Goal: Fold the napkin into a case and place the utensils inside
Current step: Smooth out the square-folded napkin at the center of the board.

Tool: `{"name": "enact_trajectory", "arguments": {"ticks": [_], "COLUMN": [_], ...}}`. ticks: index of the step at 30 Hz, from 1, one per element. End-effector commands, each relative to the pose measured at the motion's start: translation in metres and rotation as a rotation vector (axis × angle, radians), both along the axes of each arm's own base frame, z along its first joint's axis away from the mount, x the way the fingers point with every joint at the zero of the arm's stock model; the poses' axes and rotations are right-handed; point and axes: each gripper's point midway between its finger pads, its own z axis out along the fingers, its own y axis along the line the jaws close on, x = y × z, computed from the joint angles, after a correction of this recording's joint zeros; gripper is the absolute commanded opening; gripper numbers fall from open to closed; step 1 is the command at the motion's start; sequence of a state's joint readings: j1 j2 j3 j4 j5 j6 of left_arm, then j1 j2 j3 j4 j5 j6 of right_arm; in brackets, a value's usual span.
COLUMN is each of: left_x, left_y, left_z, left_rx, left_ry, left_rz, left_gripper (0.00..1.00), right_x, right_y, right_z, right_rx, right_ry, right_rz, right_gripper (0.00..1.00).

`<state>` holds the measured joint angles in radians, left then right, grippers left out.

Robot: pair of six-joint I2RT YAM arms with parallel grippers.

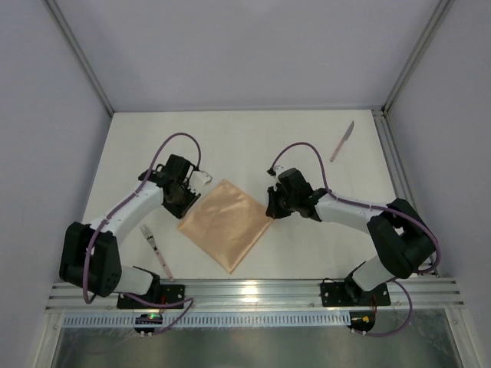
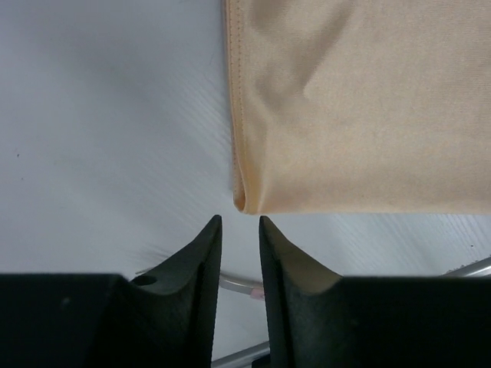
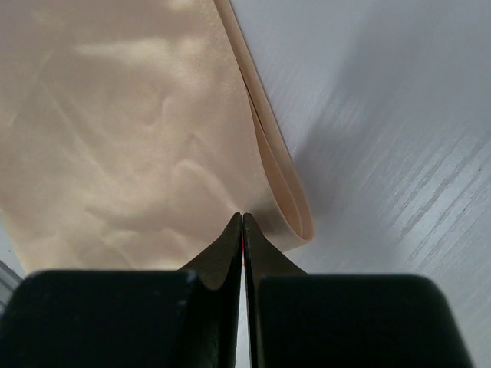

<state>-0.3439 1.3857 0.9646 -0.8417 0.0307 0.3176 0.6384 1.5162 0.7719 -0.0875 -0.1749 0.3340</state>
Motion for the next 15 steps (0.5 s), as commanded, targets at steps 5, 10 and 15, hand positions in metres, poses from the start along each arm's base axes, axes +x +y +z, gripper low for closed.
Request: {"name": "enact_trajectory", "arguments": {"ticks": [5, 10, 15], "left_x": [-0.014, -0.012, -0.013], "left_y": [-0.005, 0.001, -0.008], "left_z": [-0.047, -0.064, -0.052], "left_rx": [0.018, 0.058, 0.002], "left_ry": [0.100, 0.116, 0.107], "left_rz": [-0.021, 0.001, -0.022], "left_gripper": [0.23, 0.21, 0.22], "right_x": [0.001, 0.001, 0.015], "right_y": [-0.003, -0.010, 0.004], "right_z": [-0.016, -0.024, 0.011], "right_rx": [0.025, 0.027, 0.074], "right_ry": [0.052, 0.082, 0.017], "right_rz": [-0.043, -0.065, -0.018], "right_gripper": [0.04, 0.04, 0.04]}}
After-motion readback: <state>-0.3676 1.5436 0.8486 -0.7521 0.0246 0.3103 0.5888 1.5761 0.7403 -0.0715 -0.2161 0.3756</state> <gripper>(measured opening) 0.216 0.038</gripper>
